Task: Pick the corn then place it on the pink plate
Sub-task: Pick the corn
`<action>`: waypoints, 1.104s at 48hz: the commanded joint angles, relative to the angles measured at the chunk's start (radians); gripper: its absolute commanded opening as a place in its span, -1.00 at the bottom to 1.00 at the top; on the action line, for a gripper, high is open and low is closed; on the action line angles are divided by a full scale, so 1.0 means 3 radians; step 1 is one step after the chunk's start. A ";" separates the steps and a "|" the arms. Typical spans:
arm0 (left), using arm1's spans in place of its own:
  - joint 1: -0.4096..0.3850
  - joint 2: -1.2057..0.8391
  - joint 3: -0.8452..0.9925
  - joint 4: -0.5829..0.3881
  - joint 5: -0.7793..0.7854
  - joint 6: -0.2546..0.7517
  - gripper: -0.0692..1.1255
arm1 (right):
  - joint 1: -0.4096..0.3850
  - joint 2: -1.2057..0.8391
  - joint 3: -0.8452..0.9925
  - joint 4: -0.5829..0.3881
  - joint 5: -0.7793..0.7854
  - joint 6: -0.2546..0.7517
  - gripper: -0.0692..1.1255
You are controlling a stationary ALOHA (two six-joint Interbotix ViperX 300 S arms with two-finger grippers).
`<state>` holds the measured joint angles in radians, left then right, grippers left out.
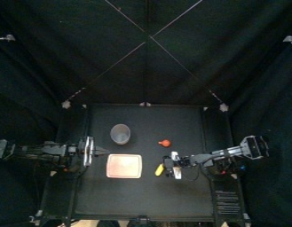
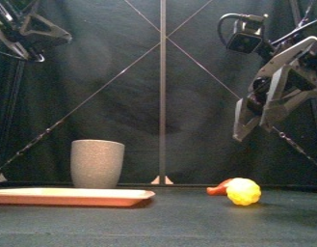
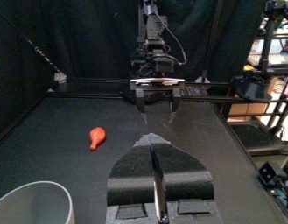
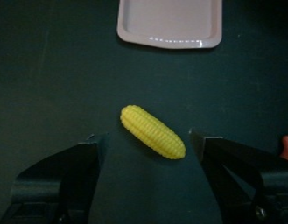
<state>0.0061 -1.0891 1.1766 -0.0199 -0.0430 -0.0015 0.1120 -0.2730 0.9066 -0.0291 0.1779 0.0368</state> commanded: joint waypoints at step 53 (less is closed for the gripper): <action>0.0005 0.0000 -0.0066 -0.0072 0.0077 0.0010 -0.95 | -0.0005 0.0941 -0.0557 -0.0261 0.0020 -0.0010 0.17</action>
<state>0.0061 -1.0891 1.1750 -0.0399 -0.0169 0.0000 0.1166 0.0261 0.7685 -0.1074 0.1856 0.0368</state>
